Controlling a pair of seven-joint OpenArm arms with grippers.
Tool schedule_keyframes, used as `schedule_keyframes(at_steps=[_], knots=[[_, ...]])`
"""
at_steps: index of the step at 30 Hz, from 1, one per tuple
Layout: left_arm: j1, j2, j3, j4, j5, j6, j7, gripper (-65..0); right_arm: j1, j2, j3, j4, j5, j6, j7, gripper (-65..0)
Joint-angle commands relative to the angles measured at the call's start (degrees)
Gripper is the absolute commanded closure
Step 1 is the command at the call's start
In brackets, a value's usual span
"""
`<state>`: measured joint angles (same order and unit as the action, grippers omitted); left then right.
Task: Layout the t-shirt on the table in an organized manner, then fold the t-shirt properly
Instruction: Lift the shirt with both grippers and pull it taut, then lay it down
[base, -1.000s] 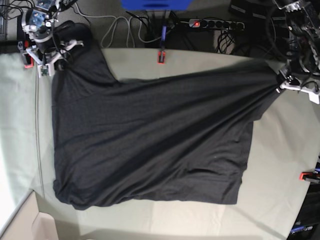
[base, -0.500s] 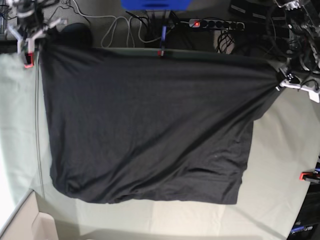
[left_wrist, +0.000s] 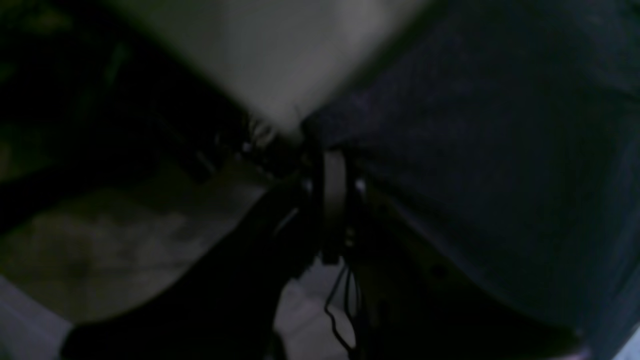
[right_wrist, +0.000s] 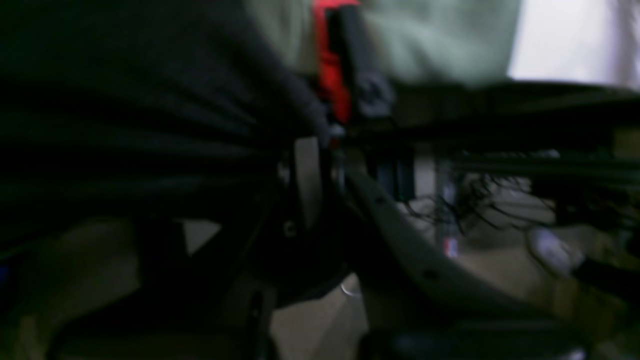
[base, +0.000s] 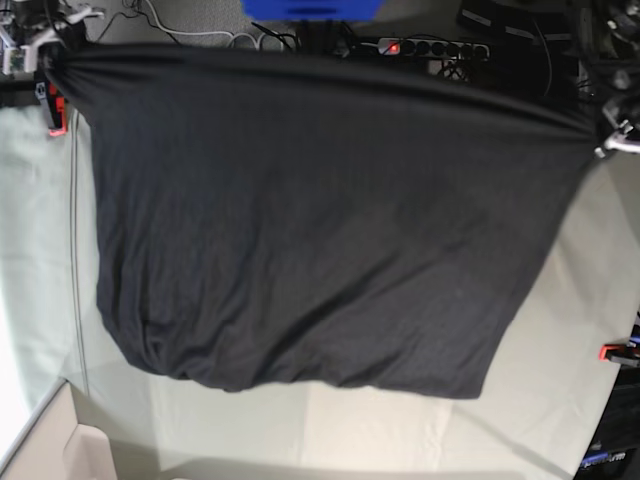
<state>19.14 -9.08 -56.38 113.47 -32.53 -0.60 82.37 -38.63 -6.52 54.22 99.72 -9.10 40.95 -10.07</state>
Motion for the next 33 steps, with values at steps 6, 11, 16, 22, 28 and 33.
schedule_keyframes(at_steps=[6, 11, 16, 22, 28, 33], knots=[[-0.1, -1.42, -4.85, 0.33, -5.05, 0.29, -2.37, 0.0, -0.97, 0.85, 2.27, 0.63, -0.08, -0.95, 0.44, 0.0], [0.69, -0.11, -4.5, 0.33, -5.14, 0.29, -2.37, 0.0, -2.55, -0.2, 1.65, 0.45, -0.08, -0.95, 0.44, 0.0], [3.15, -2.13, -5.82, 0.86, -5.75, 0.29, -2.37, 0.0, -2.82, -0.73, 3.85, 0.45, 0.0, -0.95, 0.35, 0.0], [3.24, -2.48, -8.98, 0.33, -5.22, 0.29, -2.37, 0.0, -2.73, -0.29, 5.78, 0.45, -0.08, -0.95, 0.35, 0.0], [3.33, -1.86, -8.63, -0.72, -5.14, 0.29, -2.37, 0.0, -3.43, -0.29, 4.47, -4.29, -0.79, -0.95, 0.35, 0.0], [3.77, -0.46, -8.63, -6.96, -5.14, 0.29, -2.37, 0.0, -3.17, -0.29, 3.85, -8.69, -3.51, -0.95, 0.7, 0.0]])
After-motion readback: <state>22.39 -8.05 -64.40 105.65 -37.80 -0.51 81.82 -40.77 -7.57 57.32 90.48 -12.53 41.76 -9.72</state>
